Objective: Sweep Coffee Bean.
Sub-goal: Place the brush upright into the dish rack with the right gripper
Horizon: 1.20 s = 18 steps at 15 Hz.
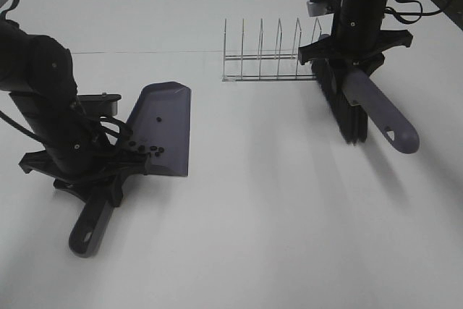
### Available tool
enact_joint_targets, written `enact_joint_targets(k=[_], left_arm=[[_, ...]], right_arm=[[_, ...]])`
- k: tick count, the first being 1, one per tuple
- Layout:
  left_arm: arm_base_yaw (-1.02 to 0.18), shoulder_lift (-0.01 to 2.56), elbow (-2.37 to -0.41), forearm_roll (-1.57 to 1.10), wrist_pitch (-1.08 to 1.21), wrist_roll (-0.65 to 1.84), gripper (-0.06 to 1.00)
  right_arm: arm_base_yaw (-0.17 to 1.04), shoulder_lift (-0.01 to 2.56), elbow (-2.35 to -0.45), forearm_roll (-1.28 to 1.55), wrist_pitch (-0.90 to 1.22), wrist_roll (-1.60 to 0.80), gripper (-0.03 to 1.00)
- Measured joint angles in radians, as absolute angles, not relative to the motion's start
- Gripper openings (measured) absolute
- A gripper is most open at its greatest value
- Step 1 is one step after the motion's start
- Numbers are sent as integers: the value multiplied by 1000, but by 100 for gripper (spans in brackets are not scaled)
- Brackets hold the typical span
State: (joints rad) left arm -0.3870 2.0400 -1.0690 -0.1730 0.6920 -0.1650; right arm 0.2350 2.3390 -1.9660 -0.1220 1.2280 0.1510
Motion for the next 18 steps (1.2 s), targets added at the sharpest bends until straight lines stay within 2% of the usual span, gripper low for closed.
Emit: enact_joint_targets(k=[11,16,17,18], left_arm=[[-387,2040,-1069,-173,692,-165,34],[-387,2040,-1069,-173,692,-165,34],[-387,2040,-1069,-173,692,-165,34],[-387,2040,-1069,-173,692,-165,34]], right_arm=[[196,2527,-2312,-154,1229,168,31],[193,2541,-2334,-137,1195,168,31],[191,2541,-2334,-137,1182,168,32],[191,2541,-2334,-137,1166,169,40]])
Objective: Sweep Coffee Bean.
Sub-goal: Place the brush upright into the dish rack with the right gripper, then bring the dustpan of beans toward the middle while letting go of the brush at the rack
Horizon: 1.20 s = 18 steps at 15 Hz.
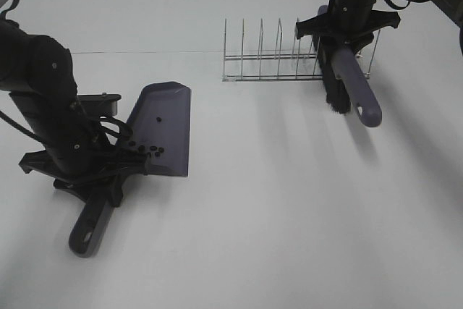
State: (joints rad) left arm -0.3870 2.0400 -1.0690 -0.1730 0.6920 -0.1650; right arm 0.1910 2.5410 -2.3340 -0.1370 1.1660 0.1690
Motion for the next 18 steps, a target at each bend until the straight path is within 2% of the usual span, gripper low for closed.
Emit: enact_joint_targets(k=[2,4,11,13,18], left_arm=[[-387,2040,-1069,-173,692,-165,34],[-387,2040,-1069,-173,692,-165,34],[-423,2011,-1063,-176,649,-199,34],[-470,2015,-1066,-185,608,-233,34],[-472,2030,-1102,-199,608,-236,34]], right_arm=[[190,2541,-2334,-137,1138,169,66],[190,2524,-2334,-138,1129,169,76],[190,2349,-2334,-77,1215,151,77],[191,2329,-2334,-55,1216,141,77],[191,2322,-2334,8,1217,116,77]])
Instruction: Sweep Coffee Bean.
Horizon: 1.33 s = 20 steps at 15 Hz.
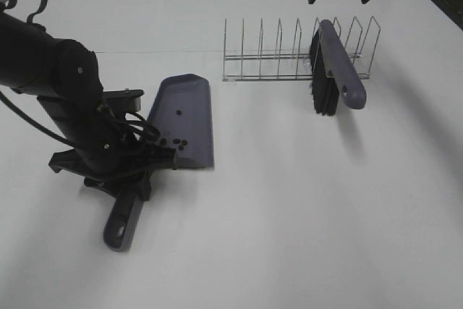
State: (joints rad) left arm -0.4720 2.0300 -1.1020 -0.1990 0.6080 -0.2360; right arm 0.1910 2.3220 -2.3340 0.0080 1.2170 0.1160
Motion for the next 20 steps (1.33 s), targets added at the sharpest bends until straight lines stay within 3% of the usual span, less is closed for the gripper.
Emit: enact_joint_targets(k=[1,4,5,10,16,20], left_arm=[[-472,2030,-1109,-201,609,-236,36],[-472,2027,-1131,-198,611,-236,67],[-472,2023,-1149,-190,624,-236,71],[-440,1833,-1240,23,870,-271,73],[-376,1322,-1190,115,1109,-276,72],[-376,941,-849,115,1158,-276,72]], right_arm=[[191,2315,-2334,16,1219,115,77],[191,2278,-2334,19,1219,115,77],[191,2259,-2334,19,1220,114,77],[191,2100,-2243,23,1218,59,77],[191,1665,-1604,47,1218,-7,77],[191,1255,-1059,67,1219,-15,77]])
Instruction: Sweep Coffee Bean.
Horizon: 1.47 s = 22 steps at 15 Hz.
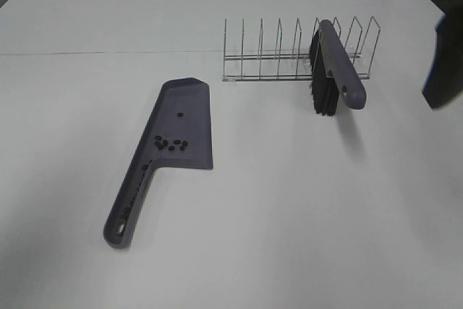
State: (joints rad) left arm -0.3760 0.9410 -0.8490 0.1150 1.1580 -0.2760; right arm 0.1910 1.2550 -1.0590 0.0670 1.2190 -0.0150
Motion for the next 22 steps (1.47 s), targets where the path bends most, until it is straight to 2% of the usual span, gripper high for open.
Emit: enact_joint_targets(k=[5,8,12,14,22], left_arm=[[-376,596,-563,110,1165,-238,72],[-376,408,-530,86,1088,-175,72],[-376,281,-503,0,1060,-6,72],[-376,281,-503,-14,1057,0,72],[-376,279,-503,-16,1057,0,72]], right_arm=[[191,862,-682,67,1173,-15,77],[191,594,-525,67,1105,-43,77],[191,234,-506,71,1064,-54,77],[191,136,-506,72,1064,-60,77],[191,105,-506,74,1062,-60,77]])
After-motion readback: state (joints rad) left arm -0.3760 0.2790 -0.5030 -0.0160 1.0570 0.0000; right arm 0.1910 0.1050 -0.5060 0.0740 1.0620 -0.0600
